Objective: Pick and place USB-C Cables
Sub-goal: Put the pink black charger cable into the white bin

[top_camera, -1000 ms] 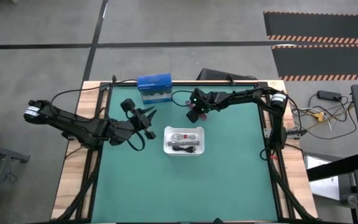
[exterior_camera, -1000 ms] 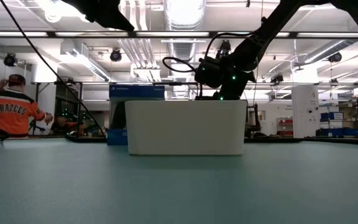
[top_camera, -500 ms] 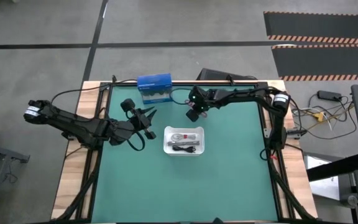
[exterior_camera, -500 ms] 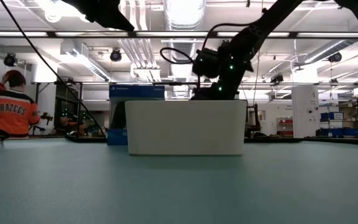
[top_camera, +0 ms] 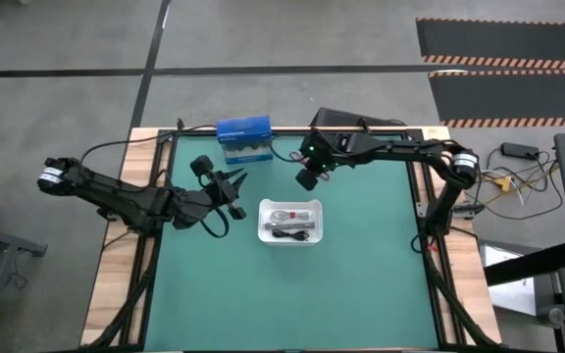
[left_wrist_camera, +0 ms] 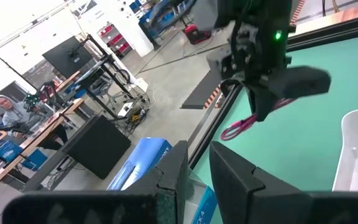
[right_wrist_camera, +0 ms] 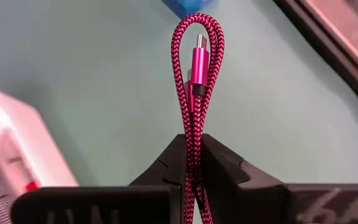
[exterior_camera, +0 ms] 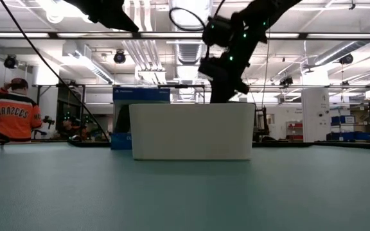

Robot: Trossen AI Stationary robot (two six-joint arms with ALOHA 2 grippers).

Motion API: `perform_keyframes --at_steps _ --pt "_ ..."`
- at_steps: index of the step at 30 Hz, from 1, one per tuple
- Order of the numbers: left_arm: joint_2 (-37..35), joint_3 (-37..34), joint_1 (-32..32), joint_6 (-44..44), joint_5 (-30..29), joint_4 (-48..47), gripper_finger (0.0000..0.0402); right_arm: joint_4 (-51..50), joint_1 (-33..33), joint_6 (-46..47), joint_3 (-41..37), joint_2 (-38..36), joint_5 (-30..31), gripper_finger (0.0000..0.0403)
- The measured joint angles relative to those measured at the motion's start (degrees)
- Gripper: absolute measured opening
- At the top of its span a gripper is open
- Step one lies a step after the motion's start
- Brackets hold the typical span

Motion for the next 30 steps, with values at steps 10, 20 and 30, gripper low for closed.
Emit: perform_keyframes --at_steps 10,20,30 --pt "0.0 0.0 0.0 0.0 0.0 0.0 0.0052 -5.4 5.7 -0.6 2.8 -4.0 0.0 0.0027" --pt "0.0 0.0 0.0 0.0 0.0 0.0 0.0052 -7.1 13.2 -3.1 5.8 -3.9 0.0 0.0027" --pt "0.0 0.0 0.0 0.0 0.0 0.0 0.0052 -6.8 18.8 -6.0 6.5 -3.9 0.0 0.0027"
